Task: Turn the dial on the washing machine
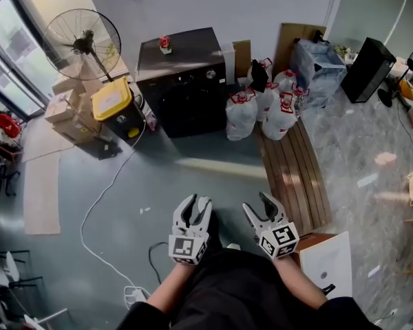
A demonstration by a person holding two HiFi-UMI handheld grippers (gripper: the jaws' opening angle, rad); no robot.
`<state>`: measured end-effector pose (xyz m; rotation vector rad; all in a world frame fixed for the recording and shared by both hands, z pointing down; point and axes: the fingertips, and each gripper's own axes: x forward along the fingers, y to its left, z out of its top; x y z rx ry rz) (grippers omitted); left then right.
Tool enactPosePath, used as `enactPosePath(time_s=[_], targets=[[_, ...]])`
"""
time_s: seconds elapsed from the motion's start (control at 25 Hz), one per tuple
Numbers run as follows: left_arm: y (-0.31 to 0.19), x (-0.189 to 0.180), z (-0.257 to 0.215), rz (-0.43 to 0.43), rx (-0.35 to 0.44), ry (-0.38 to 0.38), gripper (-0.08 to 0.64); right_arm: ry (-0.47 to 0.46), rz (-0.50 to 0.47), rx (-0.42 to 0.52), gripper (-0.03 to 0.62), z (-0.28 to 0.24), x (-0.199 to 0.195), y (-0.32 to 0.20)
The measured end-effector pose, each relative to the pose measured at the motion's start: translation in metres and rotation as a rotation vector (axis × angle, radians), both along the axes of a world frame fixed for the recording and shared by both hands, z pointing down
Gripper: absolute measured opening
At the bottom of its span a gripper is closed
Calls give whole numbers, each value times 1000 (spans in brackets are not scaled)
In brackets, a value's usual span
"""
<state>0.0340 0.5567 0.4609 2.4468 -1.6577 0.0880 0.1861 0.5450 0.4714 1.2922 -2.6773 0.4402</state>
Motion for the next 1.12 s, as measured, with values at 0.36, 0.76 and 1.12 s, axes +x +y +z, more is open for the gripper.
enactPosePath(time_s=[0.36,0.76,1.12], targets=[[-104,-21,6,43,-12,68,156,51,29,-19,219,5,-21,-95],[-214,-70,1,60,-17,88,156,46,92,-19,219,-6,-59,-217],[-307,-113,-3,98,6,80,156,55,130,-30,218,-9,-99,-305]])
